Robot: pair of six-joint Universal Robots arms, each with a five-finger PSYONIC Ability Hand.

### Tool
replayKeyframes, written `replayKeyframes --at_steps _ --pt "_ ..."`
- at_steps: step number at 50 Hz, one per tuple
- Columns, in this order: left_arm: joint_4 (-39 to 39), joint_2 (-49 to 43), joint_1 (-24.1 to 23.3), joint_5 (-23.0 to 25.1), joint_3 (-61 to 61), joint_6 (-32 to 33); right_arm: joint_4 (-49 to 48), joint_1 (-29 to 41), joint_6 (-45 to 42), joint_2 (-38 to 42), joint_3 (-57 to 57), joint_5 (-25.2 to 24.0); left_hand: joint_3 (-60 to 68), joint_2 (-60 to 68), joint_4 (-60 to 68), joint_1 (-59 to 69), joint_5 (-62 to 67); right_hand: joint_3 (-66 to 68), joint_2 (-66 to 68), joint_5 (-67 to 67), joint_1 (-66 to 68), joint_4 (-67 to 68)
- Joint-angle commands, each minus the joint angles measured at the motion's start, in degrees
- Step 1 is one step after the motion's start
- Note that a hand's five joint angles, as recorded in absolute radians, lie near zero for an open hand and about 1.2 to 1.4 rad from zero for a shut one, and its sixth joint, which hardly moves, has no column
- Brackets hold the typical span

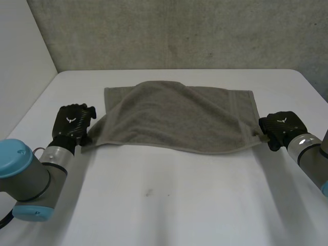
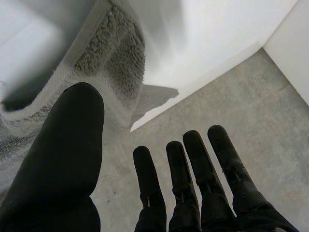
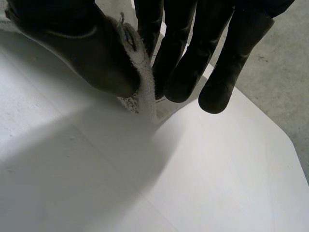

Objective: Fold the towel.

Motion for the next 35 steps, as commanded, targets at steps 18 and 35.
replayKeyframes --at_steps 18,35 --pt "-0.8 -2.2 -1.1 1.6 1.1 -0.1 -0.2 0.1 -0.5 1.2 -0.1 0.0 4.8 4.9 4.8 4.7 5.1 3.4 3.3 3.0 2.7 2.8" --pt "-4.7 -8.7 -3.5 1.4 8.7 0.1 -0.2 0.1 -0.5 2.1 -0.2 0.1 5.1 5.2 5.2 5.0 5.4 3.4 3.3 3.0 2.7 2.8"
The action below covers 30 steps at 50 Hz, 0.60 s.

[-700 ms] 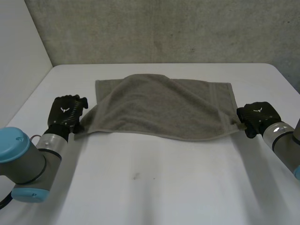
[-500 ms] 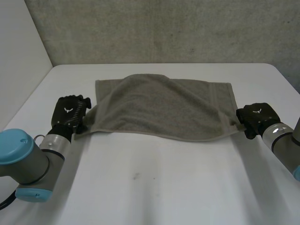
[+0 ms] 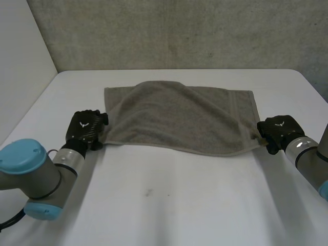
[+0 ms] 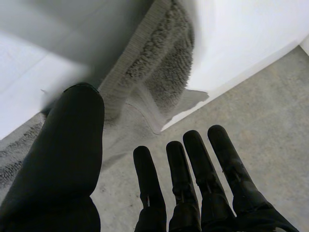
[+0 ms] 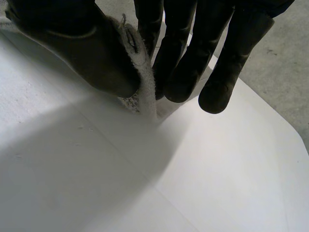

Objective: Fold the towel.

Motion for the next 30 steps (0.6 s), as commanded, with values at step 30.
replayKeyframes --at_steps 30 --pt "-11.8 2.9 -1.5 -2.7 5.1 3.2 4.8 -0.7 -0.1 -7.2 -1.4 0.8 42.5 42.5 42.5 42.3 42.7 3.4 3.3 3.0 2.7 2.8"
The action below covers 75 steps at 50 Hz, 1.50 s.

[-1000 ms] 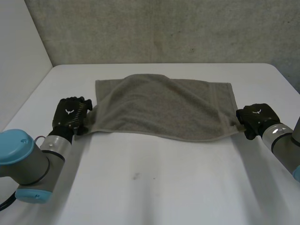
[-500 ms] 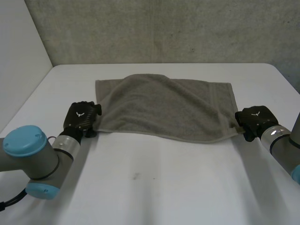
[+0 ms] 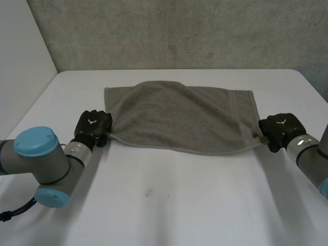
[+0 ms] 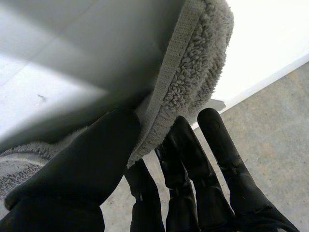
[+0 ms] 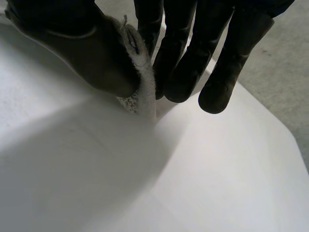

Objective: Fold the towel.

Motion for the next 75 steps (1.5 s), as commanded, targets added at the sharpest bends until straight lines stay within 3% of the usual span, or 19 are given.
replayKeyframes --at_steps 1,5,11,19,25,28,33,36,38,43,57,63,64,65,66,67,69,70,75 --pt "-2.8 8.1 0.3 -1.6 -5.4 2.9 4.3 -0.6 -0.1 -6.6 -0.5 0.1 11.7 11.6 11.5 12.6 12.2 3.4 3.3 3.0 2.7 2.8" --pt "-8.4 18.8 1.2 -2.1 -12.0 6.7 13.4 -3.1 -2.4 -11.4 0.6 -0.9 11.7 11.6 11.5 12.6 12.2 3.4 3.3 3.0 2.7 2.8" --pt "-17.0 30.5 1.2 -2.1 -18.9 9.2 19.3 -6.7 -8.0 -17.2 5.4 -1.8 11.7 11.6 11.5 12.6 12.2 3.4 3.3 3.0 2.7 2.8" --pt "-37.2 55.0 1.2 -1.6 -27.4 10.6 28.5 -14.7 -20.8 -33.4 13.4 -4.1 11.7 11.6 11.5 12.6 12.2 3.4 3.3 3.0 2.7 2.8" --pt "-38.6 58.1 1.2 -1.5 -27.3 10.7 30.1 -17.4 -22.5 -34.5 12.7 -8.9 11.7 11.6 11.5 12.6 12.2 3.4 3.3 3.0 2.7 2.8" --pt "-36.2 55.2 1.4 -1.4 -26.1 10.7 29.8 -17.4 -21.3 -32.3 11.2 -10.6 11.7 11.6 11.5 12.6 12.2 3.4 3.3 3.0 2.7 2.8" --pt "-28.4 41.9 1.0 -1.7 -20.9 10.6 26.7 -15.8 -16.7 -20.4 6.0 -10.1 11.7 11.6 11.5 12.6 12.2 3.4 3.3 3.0 2.7 2.8" --pt "-25.4 32.6 0.3 -2.2 -15.2 10.5 24.0 -10.9 -13.1 -13.9 0.5 -7.4 11.7 11.6 11.5 12.6 12.2 3.4 3.3 3.0 2.7 2.8" --pt "-25.2 23.6 -0.3 -2.4 -9.0 10.6 22.3 -6.4 -11.3 -6.6 -5.7 -3.0 11.7 11.6 11.5 12.6 12.2 3.4 3.3 3.0 2.7 2.8" --pt "-25.0 13.6 -1.8 -2.8 1.3 10.5 20.5 -3.8 -10.4 2.5 -14.7 1.9 11.7 11.6 11.5 12.6 12.2 3.4 3.3 3.0 2.7 2.8" --pt "-25.7 -6.4 -2.5 -3.3 27.8 10.5 18.6 0.5 -8.2 17.4 -33.9 5.5 11.7 11.6 11.5 12.6 12.2 3.4 3.3 3.0 2.7 2.8" --pt "-27.4 -10.1 -2.8 -3.2 33.1 10.3 18.7 1.7 -8.4 22.5 -41.1 8.3 11.7 11.6 11.5 12.6 12.2 3.4 3.3 3.0 2.7 2.8" --pt "-27.7 -10.8 -3.0 -3.3 34.0 10.2 19.0 2.0 -8.5 23.4 -42.4 8.6 11.7 11.6 11.5 12.6 12.2 -16.3 -16.4 -16.8 -17.0 -17.0" --pt "-27.8 -11.4 -3.2 -3.4 34.4 10.0 19.2 2.4 -8.5 24.1 -43.4 9.0 -17.6 -17.7 -17.7 -16.7 -17.1 -66.6 -66.7 -67.0 -67.3 -67.2" --pt "-27.8 -11.4 -3.2 -3.4 34.4 10.0 19.2 2.4 -8.5 24.1 -43.4 9.1 -17.9 -18.0 -18.0 -17.0 -17.4 -66.6 -66.7 -67.0 -67.3 -67.2" --pt "-27.6 -11.6 -3.5 -3.5 34.5 9.9 19.2 2.9 -8.4 24.5 -44.2 10.1 -58.3 -58.4 -58.5 -57.4 -57.8 -66.6 -66.7 -67.0 -67.3 -67.2" --pt "-27.5 -11.6 -3.6 -3.2 34.5 9.9 19.3 3.0 -8.2 24.4 -44.8 11.4 -52.2 -52.3 -52.3 -51.2 -51.6 -66.6 -66.7 -67.0 -67.3 -67.2" --pt "-27.5 -11.6 -3.7 -3.3 34.6 9.8 19.3 3.1 -7.9 23.8 -44.8 12.5 -58.3 -58.4 -58.5 -57.4 -57.8 -66.6 -66.7 -67.0 -67.3 -67.2" --pt "-27.8 -9.4 -3.7 -3.5 33.9 9.7 18.8 3.2 -5.1 17.7 -43.0 13.1 -58.3 -58.4 -58.5 -57.4 -57.8 -66.6 -66.7 -67.0 -67.3 -67.2"
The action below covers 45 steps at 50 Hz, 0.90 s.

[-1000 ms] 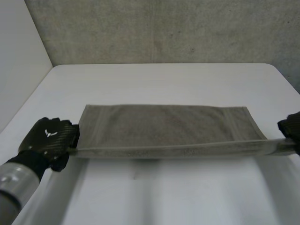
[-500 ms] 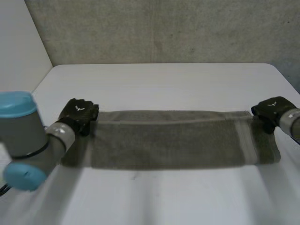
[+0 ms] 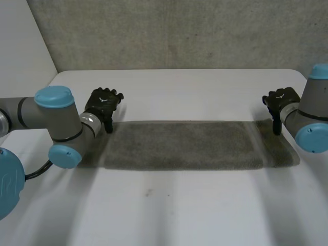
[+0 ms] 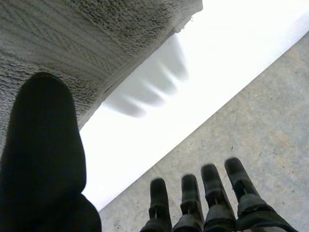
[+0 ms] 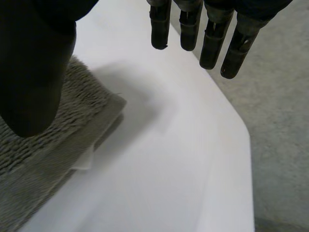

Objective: Fold the towel.

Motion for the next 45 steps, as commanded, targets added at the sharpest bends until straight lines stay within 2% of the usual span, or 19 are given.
replayKeyframes --at_steps 1,2,6,10,12,13,15,19,21,23,24,26,27,29,35,39,42,44,45 --pt "-0.5 4.4 -0.1 -0.1 -1.8 -0.2 -0.5 0.2 5.4 -8.9 3.6 1.4 -3.9 -3.9 -4.0 -4.2 -4.7 -4.3 -4.7 -3.2 -3.8 -4.9" --pt "-0.5 4.4 -0.1 -0.1 -1.8 -0.2 -0.5 0.2 5.4 -8.9 3.6 1.4 -3.9 -3.9 -4.0 -4.2 -4.7 -4.3 -4.7 -3.2 -3.8 -4.9" --pt "-0.3 13.4 0.0 -0.6 -10.1 -0.8 -1.5 -0.4 9.7 -18.7 12.7 -1.0 -3.9 -3.9 -4.0 -4.2 -4.7 -4.3 -4.7 -3.2 -3.8 -4.9" --pt "0.0 20.8 0.1 -0.6 -17.4 -1.1 -1.7 -0.5 9.7 -24.9 19.8 -3.8 -3.9 -3.9 -4.0 -4.2 -4.7 -4.3 -4.7 -3.2 -3.8 -4.9" --pt "0.3 27.3 0.3 -0.6 -24.3 -1.5 -1.7 -0.4 9.6 -29.8 27.8 -5.5 -3.9 -3.9 -4.0 -4.2 -4.7 -4.3 -4.7 -3.2 -3.8 -4.9" --pt "0.3 27.4 0.3 -0.6 -24.3 -1.5 -1.7 -0.4 9.6 -29.8 27.8 -5.5 -3.9 -3.9 -4.0 -4.2 -4.7 -4.3 -4.7 -3.2 -3.8 -4.9" --pt "1.1 32.6 0.4 -0.6 -30.7 -3.5 -1.6 -0.5 9.5 -32.0 31.5 -6.1 -3.9 -3.9 -4.0 -4.2 -4.7 -4.3 -4.7 -3.2 -3.8 -4.9" --pt "3.1 36.5 0.7 -0.7 -36.4 -7.8 -2.2 -4.4 6.6 -36.2 42.2 -7.8 -3.9 -3.9 -4.0 -4.2 -4.7 -1.1 -1.5 0.0 -0.6 -1.7" --pt "4.4 38.1 0.8 -0.7 -39.0 -10.6 -3.1 -6.1 5.1 -36.6 45.3 -8.9 -3.9 -3.9 -4.0 -4.2 -4.7 0.6 0.3 1.7 1.2 0.0" --pt "6.0 39.9 0.9 -0.7 -42.7 -16.0 -7.1 -8.2 3.2 -36.7 51.0 -12.6 -3.9 -3.9 -4.0 -4.2 -4.7 2.8 2.5 3.9 3.4 2.2" --pt "6.0 39.9 0.9 -0.7 -42.7 -16.0 -7.1 -8.2 3.1 -36.7 51.0 -12.6 -3.9 -3.9 -4.0 -4.2 -4.7 2.8 2.5 3.9 3.4 2.2" --pt "6.9 40.4 1.0 -0.7 -44.8 -20.2 -13.4 -9.2 2.2 -36.3 55.5 -15.3 -3.9 -3.9 -4.0 -4.2 -4.7 2.6 2.3 3.7 3.2 2.1" --pt "6.9 40.4 1.0 -0.7 -44.8 -20.3 -13.5 -9.2 2.2 -36.3 55.5 -15.4 -3.9 -3.9 -4.0 -4.2 -4.7 2.6 2.3 3.7 3.2 2.1" --pt "8.0 40.4 1.4 -0.7 -46.3 -22.9 -20.0 -10.6 2.2 -35.1 58.4 -17.1 -3.9 -3.9 -4.0 -4.2 -4.7 6.3 6.0 7.4 6.9 5.7" --pt "14.0 40.2 2.0 -2.7 -49.6 -23.3 -28.7 -12.0 1.8 -31.2 60.2 -18.9 -3.9 -3.9 -4.0 -4.2 -4.7 20.8 20.4 21.9 21.3 20.2" --pt "18.1 40.4 1.9 -3.2 -51.6 -22.9 -29.5 -12.2 0.9 -29.4 60.0 -19.0 -3.9 -3.9 -4.0 -4.2 -4.7 22.2 21.8 23.3 22.7 21.6" --pt "20.8 40.4 1.9 -3.3 -53.0 -22.8 -29.5 -12.5 -0.2 -28.2 59.4 -19.0 -3.9 -3.9 -4.0 -4.2 -4.7 28.9 28.5 30.0 29.4 28.3" --pt "21.7 40.4 1.9 -3.4 -53.5 -22.8 -30.0 -13.0 -0.5 -27.8 59.2 -19.0 -3.9 -3.9 -4.0 -4.2 -4.7 41.9 41.6 43.0 42.5 41.4" --pt "21.7 40.4 1.9 -3.4 -53.5 -22.8 -30.0 -13.0 -0.5 -27.8 59.2 -19.0 -3.9 -3.9 -4.0 -4.2 -4.7 42.0 41.7 43.1 42.6 41.4"
